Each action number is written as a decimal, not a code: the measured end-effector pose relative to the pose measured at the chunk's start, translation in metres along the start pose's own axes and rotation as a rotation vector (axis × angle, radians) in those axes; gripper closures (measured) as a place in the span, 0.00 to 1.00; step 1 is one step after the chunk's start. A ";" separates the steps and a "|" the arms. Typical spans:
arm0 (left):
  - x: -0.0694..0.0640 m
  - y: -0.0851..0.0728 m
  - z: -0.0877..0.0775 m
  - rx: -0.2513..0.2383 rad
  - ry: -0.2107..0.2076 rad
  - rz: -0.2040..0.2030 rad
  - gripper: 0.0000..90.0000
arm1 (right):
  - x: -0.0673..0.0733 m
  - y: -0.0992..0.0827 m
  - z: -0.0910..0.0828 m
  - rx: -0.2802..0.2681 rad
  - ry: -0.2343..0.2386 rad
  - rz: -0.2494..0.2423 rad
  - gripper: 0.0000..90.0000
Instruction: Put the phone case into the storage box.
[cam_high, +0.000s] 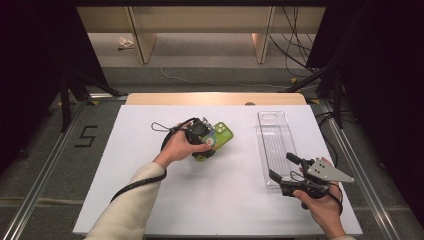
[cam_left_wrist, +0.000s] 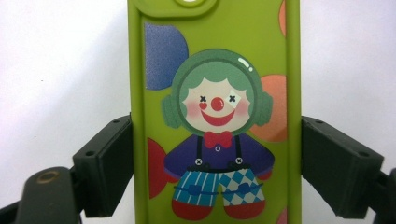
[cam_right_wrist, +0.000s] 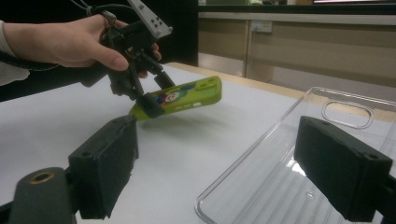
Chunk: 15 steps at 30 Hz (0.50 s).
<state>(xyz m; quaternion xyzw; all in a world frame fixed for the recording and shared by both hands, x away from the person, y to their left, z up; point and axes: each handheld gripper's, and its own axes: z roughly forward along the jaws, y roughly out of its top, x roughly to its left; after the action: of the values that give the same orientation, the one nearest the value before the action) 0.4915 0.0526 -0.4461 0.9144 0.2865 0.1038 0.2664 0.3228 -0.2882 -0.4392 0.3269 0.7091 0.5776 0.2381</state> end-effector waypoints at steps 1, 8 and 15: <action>-0.001 -0.001 -0.001 -0.005 0.006 0.001 0.18 | 0.000 0.000 0.000 -0.001 0.001 0.000 0.16; -0.006 -0.007 -0.009 -0.059 0.009 -0.021 0.18 | 0.000 0.000 0.000 0.002 -0.003 -0.001 0.16; -0.012 -0.016 -0.014 -0.098 0.013 -0.034 0.18 | 0.001 0.000 0.001 0.002 -0.005 -0.002 0.16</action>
<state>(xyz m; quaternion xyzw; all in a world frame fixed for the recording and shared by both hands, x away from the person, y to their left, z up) 0.4696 0.0633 -0.4437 0.8945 0.2985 0.1192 0.3109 0.3229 -0.2871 -0.4393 0.3278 0.7094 0.5759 0.2399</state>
